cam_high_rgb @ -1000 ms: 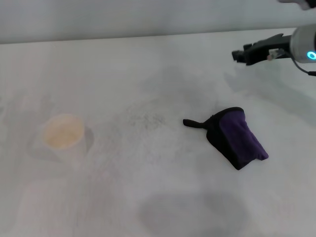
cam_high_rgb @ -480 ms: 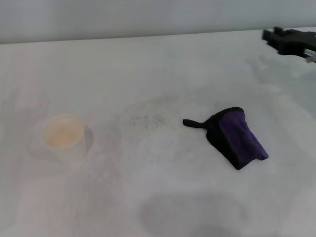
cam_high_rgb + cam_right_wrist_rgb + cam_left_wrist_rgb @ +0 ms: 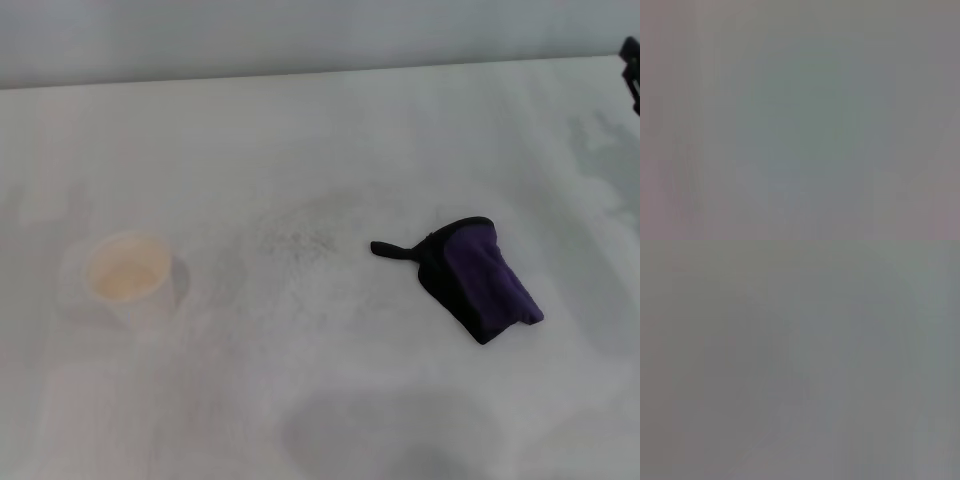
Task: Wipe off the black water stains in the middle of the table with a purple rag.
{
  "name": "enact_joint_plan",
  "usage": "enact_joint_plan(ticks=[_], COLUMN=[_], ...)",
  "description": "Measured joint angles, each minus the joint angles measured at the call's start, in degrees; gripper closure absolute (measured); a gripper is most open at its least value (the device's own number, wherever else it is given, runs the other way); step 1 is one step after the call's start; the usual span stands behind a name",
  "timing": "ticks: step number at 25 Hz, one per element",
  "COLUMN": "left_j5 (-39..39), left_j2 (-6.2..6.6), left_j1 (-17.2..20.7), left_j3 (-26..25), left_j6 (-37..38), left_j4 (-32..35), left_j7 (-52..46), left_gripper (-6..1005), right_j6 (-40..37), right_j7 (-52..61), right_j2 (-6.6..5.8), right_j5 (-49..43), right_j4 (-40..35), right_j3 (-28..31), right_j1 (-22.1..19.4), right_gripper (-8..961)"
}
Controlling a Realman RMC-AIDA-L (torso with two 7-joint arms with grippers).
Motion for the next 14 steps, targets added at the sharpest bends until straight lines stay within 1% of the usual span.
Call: enact_joint_plan(ticks=[4,8,14], left_j5=[-1.75,-2.42,-2.47], left_j2=[-0.03,0.00,0.24], left_j1=[-0.13,-0.15,-0.30], left_j3=[0.00,0.00,0.00], left_j6=[0.04,-0.09,0.12], left_j4=[-1.08,-1.40,-1.16], left_j7=[0.00,0.00,0.00], left_gripper=[153,153,153], right_j6=[7.86,9.74,9.63], right_j7=[-11.60,-13.88,-15.03], right_j2=[0.21,0.28,0.34], right_j5=[7.82,9.58,10.01], right_j4=[-6.14,-7.71,-9.58], right_j3=[0.04,0.06,0.05], right_j1=[-0.07,-0.25,-0.30], right_gripper=[607,607,607])
